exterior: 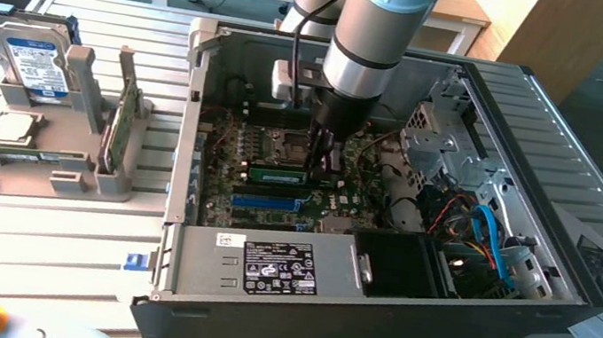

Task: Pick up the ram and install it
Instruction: 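Insert the ram into the slot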

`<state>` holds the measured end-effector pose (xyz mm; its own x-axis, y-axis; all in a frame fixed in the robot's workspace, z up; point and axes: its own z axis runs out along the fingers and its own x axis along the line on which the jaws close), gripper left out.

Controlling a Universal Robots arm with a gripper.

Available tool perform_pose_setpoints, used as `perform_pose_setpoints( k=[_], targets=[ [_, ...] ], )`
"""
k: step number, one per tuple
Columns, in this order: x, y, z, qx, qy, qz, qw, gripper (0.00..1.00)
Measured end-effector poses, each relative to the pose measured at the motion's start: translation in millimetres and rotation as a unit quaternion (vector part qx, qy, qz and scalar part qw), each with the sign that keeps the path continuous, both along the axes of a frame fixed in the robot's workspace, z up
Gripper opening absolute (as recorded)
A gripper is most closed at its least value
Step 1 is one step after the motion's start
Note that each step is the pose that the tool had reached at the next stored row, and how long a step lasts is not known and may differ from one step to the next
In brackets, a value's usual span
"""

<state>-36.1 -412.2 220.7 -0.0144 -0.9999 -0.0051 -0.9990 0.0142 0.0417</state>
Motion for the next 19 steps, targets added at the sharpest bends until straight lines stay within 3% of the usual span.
perform_pose_setpoints(
  k=[11, 19],
  targets=[
    [0.0, 0.0, 0.8, -0.0001, 0.0000, 0.000, 1.0000, 0.37],
    [0.0, 0.0, 9.8, 0.0000, 0.0000, 0.000, 1.0000, 0.37]
  ],
)
